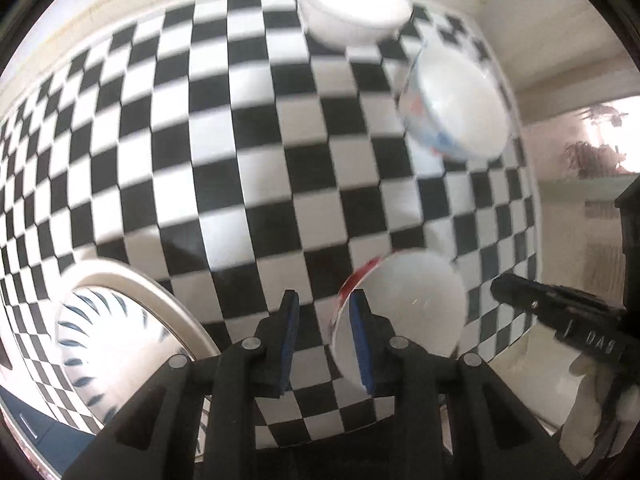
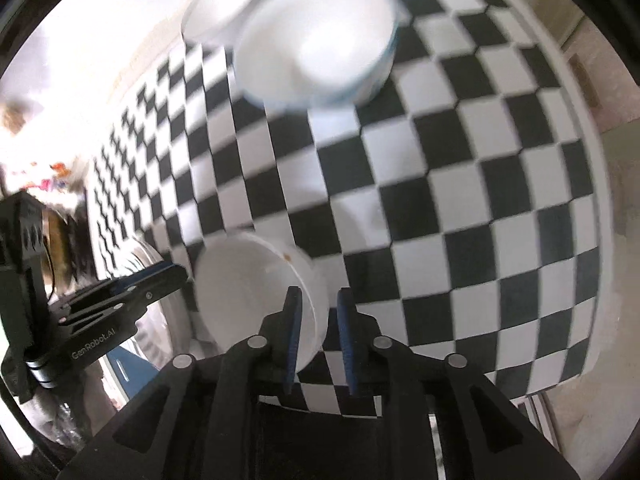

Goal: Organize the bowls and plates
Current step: 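Lift and carry the flower-print bowl with both tools toward the plain white bowl, then lower the flower-print bowl into the plain white bowl with both tools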

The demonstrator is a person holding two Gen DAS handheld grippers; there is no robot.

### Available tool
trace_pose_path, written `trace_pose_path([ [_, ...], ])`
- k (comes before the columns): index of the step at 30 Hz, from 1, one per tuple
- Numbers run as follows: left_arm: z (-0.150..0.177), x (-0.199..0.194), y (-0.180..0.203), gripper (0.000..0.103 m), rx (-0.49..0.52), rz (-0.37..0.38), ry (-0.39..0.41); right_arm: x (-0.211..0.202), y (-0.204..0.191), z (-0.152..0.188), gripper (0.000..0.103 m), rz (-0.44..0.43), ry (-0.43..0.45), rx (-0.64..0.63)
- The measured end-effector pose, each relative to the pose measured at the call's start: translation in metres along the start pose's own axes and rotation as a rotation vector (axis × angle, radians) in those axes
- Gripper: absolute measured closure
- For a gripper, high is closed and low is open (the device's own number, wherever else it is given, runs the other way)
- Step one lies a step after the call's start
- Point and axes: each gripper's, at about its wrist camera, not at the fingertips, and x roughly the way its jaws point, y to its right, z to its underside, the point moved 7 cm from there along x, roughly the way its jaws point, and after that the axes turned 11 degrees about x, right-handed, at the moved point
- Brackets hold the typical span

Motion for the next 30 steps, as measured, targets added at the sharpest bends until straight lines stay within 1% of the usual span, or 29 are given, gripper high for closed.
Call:
trace_pose_path([
  [2,-0.014,-0.014,0.0,0.077,-0.002,0.022,0.031,-0.018,-0.003,-0.014,0.079,-0.014,0.025,0.0],
  [3,-0.02,-0.019,0.001,0.076,0.0,0.03,0.041,-0.028,-0.006,-0.024,0.076,-0.022,0.044,-0.002],
  [4,-0.028,-0.023,0.0,0.076,0.0,0.036,0.054,-0.035,-0.009,-0.033,0.066,-0.026,0.06,-0.007],
  [5,-0.04,-0.028,-0.002,0.076,0.002,0.033,0.068,-0.041,-0.012,-0.042,0.052,-0.03,0.075,-0.011],
  [6,-0.049,-0.029,-0.004,0.076,0.003,0.031,0.075,-0.049,-0.017,-0.055,0.047,-0.041,0.102,-0.01],
  [7,-0.061,-0.031,-0.007,0.076,-0.002,0.034,0.082,-0.055,-0.021,-0.065,0.044,-0.05,0.121,-0.008],
  [10,-0.098,-0.029,-0.017,0.076,-0.032,0.044,0.096,-0.068,-0.041,-0.105,0.044,-0.086,0.165,-0.018],
  [13,-0.134,-0.028,-0.033,0.076,-0.062,0.053,0.11,-0.066,-0.061,-0.146,0.044,-0.089,0.175,-0.041],
  [15,-0.158,-0.024,-0.043,0.076,-0.088,0.079,0.119,-0.057,-0.073,-0.173,0.044,-0.083,0.165,-0.047],
  [17,-0.179,-0.016,-0.052,0.076,-0.111,0.089,0.116,-0.047,-0.08,-0.193,0.044,-0.072,0.152,-0.053],
  [20,-0.204,0.0,-0.059,0.076,-0.128,0.101,0.099,-0.024,-0.085,-0.225,0.044,-0.053,0.107,-0.041],
  [23,-0.214,0.016,-0.063,0.076,-0.129,0.098,0.072,0.0,-0.084,-0.247,0.044,-0.036,0.05,-0.025],
  [27,-0.222,0.036,-0.068,0.076,-0.111,0.089,0.025,0.024,-0.081,-0.255,0.044,-0.017,0.0,-0.022],
  [30,-0.225,0.046,-0.071,0.077,-0.113,0.093,0.005,0.036,-0.081,-0.257,0.046,-0.022,-0.025,-0.015],
])
